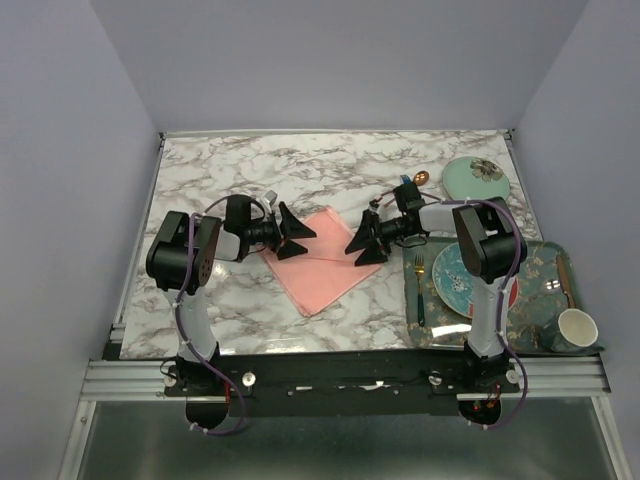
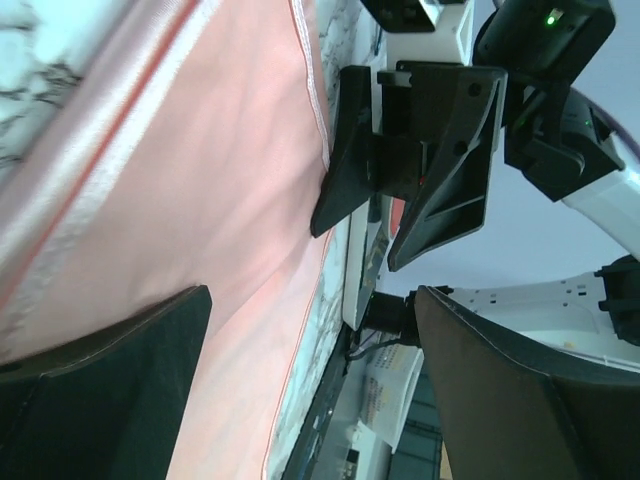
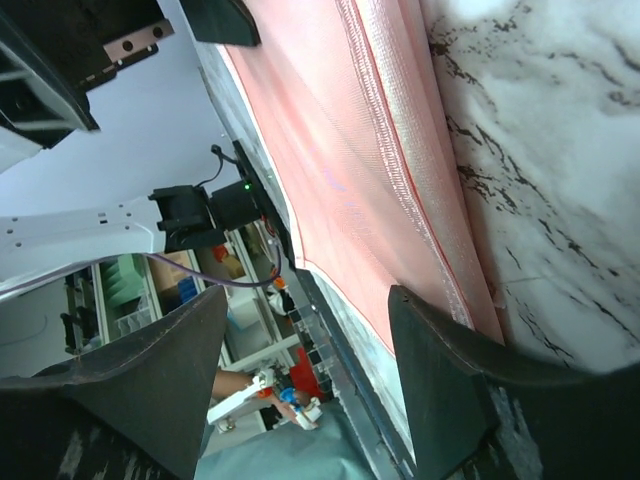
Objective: Fold the napkin into a case and place the utensils inside
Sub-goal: Smooth out the upper triangle-folded napkin at the center of the board.
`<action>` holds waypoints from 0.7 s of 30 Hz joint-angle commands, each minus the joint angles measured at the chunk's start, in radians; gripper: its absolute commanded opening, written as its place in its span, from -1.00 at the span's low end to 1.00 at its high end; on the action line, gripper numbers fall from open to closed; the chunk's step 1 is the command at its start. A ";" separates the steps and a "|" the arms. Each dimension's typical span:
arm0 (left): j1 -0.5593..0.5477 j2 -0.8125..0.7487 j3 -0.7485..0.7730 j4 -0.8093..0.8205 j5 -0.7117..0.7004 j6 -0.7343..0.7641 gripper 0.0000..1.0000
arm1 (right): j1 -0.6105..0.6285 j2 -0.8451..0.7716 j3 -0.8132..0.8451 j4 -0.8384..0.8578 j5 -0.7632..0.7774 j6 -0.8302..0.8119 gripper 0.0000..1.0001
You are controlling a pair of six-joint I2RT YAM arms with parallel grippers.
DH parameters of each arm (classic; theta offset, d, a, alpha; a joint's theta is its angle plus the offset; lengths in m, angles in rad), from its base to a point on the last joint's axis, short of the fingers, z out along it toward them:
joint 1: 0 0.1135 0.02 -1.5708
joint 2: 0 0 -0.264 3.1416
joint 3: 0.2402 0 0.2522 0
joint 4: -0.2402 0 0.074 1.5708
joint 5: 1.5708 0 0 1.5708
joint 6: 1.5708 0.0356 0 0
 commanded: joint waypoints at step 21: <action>0.126 -0.087 -0.012 -0.198 -0.053 0.186 0.52 | 0.001 -0.022 0.050 -0.176 0.104 -0.104 0.29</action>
